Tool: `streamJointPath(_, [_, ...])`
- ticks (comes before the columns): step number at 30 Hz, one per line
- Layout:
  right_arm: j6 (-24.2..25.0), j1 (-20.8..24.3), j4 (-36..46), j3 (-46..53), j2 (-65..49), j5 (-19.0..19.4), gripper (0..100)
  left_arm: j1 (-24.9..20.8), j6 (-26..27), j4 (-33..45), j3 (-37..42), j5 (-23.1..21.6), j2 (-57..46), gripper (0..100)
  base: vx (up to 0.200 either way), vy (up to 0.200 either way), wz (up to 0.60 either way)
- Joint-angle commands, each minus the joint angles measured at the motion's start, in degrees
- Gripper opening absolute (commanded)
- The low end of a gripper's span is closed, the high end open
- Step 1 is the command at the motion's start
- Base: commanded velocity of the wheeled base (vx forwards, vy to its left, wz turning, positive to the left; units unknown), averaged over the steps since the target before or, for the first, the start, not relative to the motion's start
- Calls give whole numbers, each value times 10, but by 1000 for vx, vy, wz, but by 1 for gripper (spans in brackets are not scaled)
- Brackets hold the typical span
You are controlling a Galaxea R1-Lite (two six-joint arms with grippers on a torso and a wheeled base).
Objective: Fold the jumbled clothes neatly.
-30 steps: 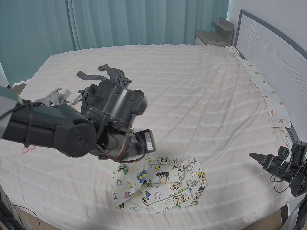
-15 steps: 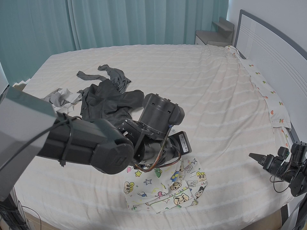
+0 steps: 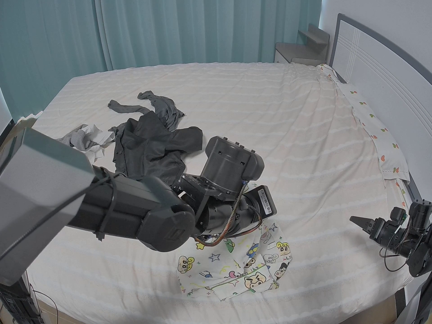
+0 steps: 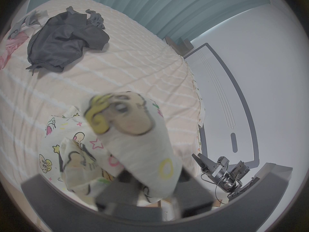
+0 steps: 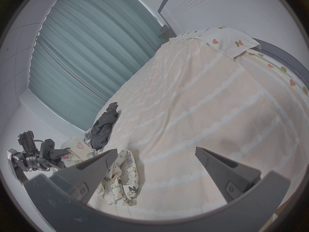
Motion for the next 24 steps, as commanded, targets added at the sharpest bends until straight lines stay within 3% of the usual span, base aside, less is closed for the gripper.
streamJointPath(1, [0, 0, 0, 10, 5, 0, 100, 0, 0, -1, 1, 1, 2, 100, 0, 0, 0])
streamJointPath(11, [0, 1, 0, 10, 9, 0, 100, 2, 6, -20, 1, 28, 11, 100, 0, 0, 0])
streamJointPath(18, [1, 9, 2, 10, 5, 2, 100, 36, 10, -30, 32, 49, -15, 100, 0, 0, 0])
streamJointPath(19, [0, 24, -1, 10, 3, 1, 100, 59, 8, -30, 82, 43, -65, 100, 0, 0, 0])
streamJointPath(20, [0, 24, -1, 10, 3, 1, 100, 59, 8, -30, 82, 43, -65, 100, 0, 0, 0])
streamJointPath(22, [-5, 78, -21, 4, 4, -9, 100, 108, 6, -33, 177, 13, -153, 100, 0, 0, 0])
streamJointPath(24, [-8, 140, -29, -17, 6, -48, 100, 140, 3, -34, 242, -6, -224, 100, 0, 0, 0])
